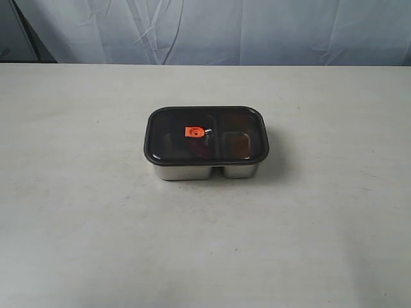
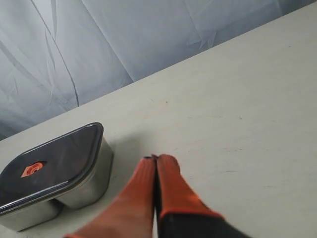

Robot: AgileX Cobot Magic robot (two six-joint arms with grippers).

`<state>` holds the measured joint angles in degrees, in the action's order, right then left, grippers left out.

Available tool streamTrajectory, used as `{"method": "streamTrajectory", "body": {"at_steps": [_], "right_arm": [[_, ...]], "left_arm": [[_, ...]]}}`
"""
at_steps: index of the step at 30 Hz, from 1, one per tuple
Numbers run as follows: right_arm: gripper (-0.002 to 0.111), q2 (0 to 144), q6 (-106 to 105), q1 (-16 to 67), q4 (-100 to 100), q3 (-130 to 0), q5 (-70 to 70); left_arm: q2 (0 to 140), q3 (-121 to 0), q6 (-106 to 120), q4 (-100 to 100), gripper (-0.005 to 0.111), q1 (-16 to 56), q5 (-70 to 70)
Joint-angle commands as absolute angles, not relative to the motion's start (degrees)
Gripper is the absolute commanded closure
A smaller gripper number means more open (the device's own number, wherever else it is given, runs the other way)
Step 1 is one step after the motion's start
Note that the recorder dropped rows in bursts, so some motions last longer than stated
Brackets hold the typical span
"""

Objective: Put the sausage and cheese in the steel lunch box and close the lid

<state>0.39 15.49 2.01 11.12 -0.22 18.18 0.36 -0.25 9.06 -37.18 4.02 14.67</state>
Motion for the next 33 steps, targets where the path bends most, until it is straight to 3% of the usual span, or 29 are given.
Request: {"method": "streamTrajectory", "body": {"at_steps": [1,33], "right_arm": [[0.109,0.00,14.89,1.66,10.61,0.00,17.92],[0.109,0.00,-5.00,1.66,-3.93,0.00,21.82]], "left_arm": [[0.00,0.00,9.21,-36.91,0.107,3.94,13.92],[0.00,0.00,9.21,-36.91,0.107,3.94,13.92]]}}
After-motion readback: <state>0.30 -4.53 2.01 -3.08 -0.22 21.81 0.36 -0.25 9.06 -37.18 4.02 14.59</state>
